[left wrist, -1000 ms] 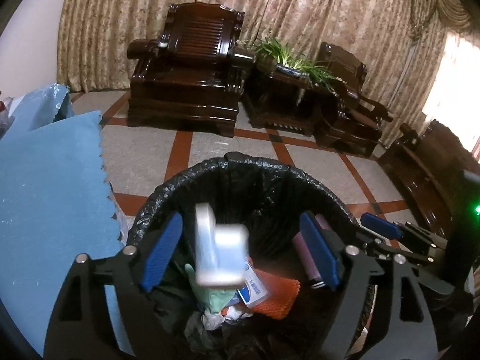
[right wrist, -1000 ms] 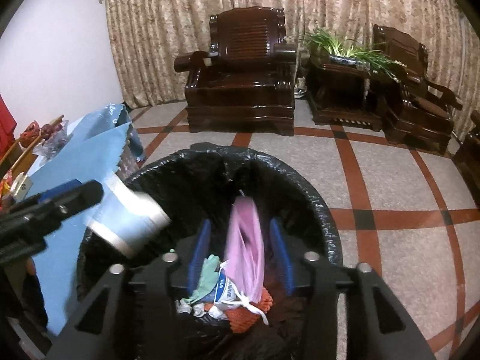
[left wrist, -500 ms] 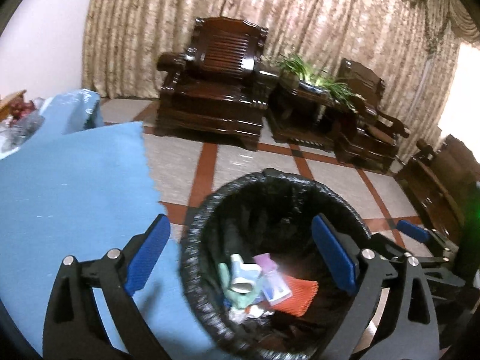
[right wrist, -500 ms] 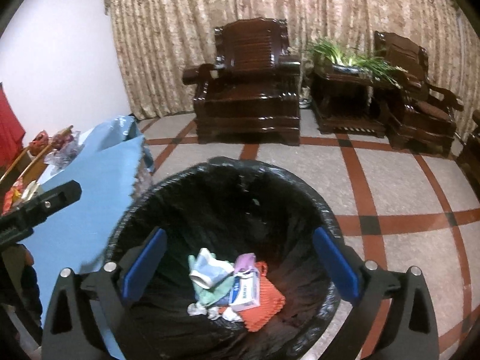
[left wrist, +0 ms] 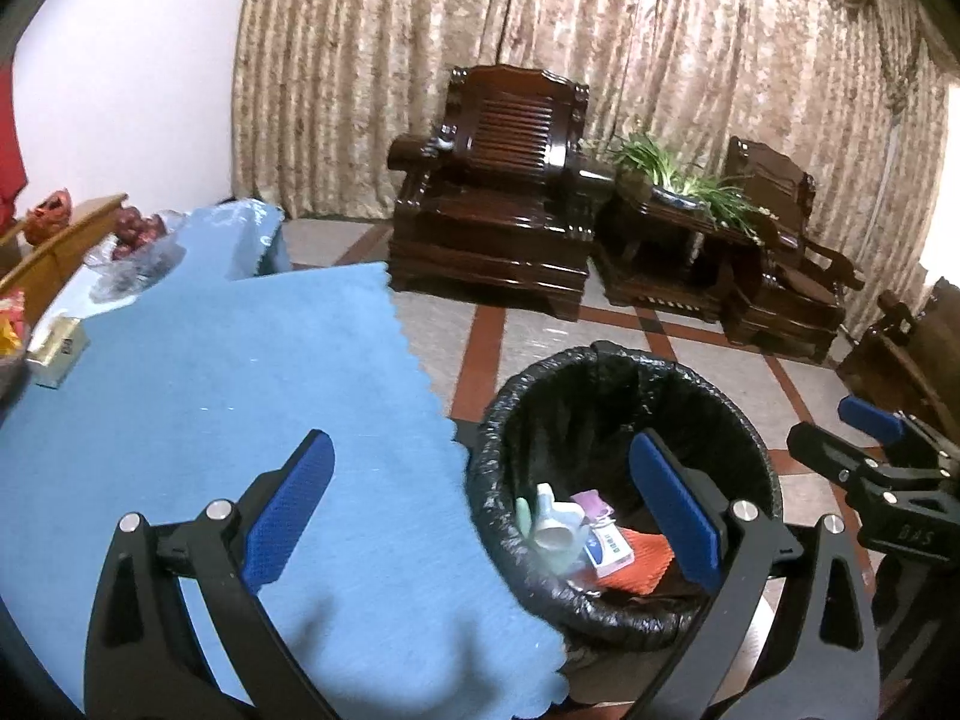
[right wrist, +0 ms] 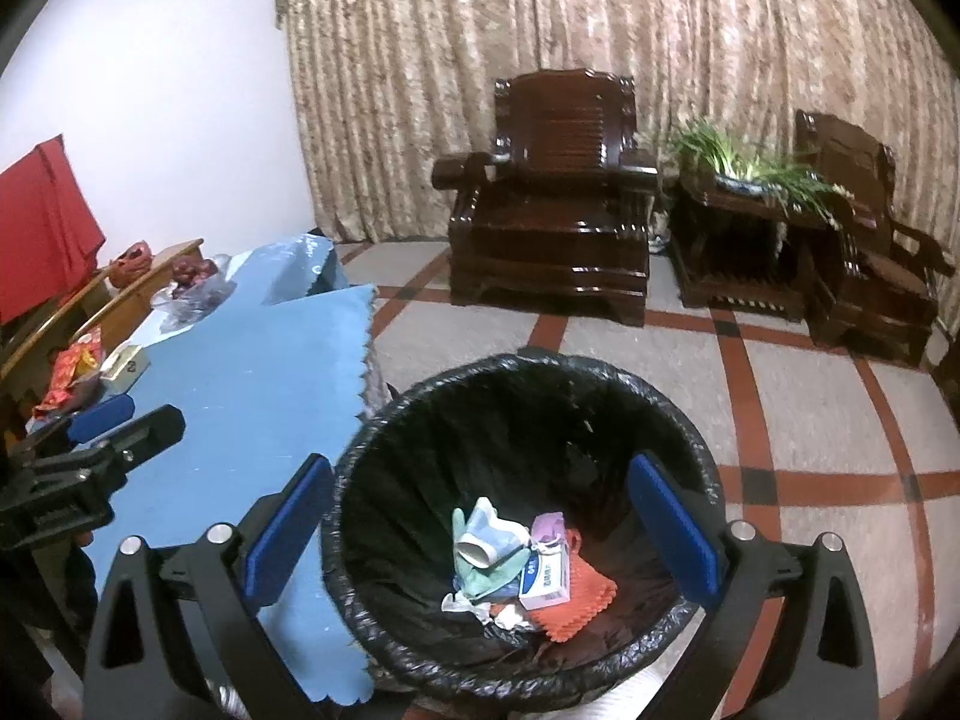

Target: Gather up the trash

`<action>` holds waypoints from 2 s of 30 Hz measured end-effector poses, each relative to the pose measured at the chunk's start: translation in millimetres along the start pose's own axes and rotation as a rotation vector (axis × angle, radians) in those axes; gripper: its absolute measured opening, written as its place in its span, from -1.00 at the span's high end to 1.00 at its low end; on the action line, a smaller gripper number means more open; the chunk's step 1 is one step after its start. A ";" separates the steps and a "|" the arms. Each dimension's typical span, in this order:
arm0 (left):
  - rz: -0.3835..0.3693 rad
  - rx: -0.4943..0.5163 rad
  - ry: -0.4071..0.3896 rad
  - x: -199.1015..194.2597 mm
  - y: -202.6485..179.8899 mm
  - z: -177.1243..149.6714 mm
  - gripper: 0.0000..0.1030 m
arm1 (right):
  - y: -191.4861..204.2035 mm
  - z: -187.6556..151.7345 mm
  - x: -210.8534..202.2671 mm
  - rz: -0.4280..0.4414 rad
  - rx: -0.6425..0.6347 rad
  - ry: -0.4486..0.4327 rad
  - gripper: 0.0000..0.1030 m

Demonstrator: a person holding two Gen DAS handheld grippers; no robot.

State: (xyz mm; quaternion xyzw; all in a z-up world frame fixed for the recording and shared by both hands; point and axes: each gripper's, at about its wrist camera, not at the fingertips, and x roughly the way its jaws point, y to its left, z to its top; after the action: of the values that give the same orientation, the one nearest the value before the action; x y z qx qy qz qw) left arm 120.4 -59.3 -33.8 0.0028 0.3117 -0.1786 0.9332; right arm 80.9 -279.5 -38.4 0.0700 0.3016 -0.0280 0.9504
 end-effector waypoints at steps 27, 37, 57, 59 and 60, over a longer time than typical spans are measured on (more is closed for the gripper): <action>0.054 -0.009 -0.114 -93.0 -2.5 -12.8 -0.87 | 45.9 1.3 -59.4 0.050 -0.076 -0.084 -0.88; 0.063 -0.016 -0.113 -97.4 1.1 -17.5 -0.87 | 48.8 -1.9 -59.4 0.064 -0.079 -0.079 -0.88; 0.061 -0.014 -0.110 -97.1 2.3 -18.6 -0.87 | 50.2 -3.3 -58.9 0.064 -0.082 -0.077 -0.88; 0.062 -0.013 -0.110 -97.2 2.0 -18.4 -0.87 | 50.7 -3.4 -58.9 0.064 -0.083 -0.078 -0.88; 0.062 -0.013 -0.109 -97.1 2.2 -18.7 -0.87 | 50.8 -3.3 -58.9 0.064 -0.082 -0.077 -0.88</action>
State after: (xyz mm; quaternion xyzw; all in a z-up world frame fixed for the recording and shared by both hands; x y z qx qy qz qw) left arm 38.2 -22.8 7.5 -0.0032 0.2611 -0.1475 0.9540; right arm 35.9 -228.1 -1.2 0.0393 0.2631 0.0121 0.9639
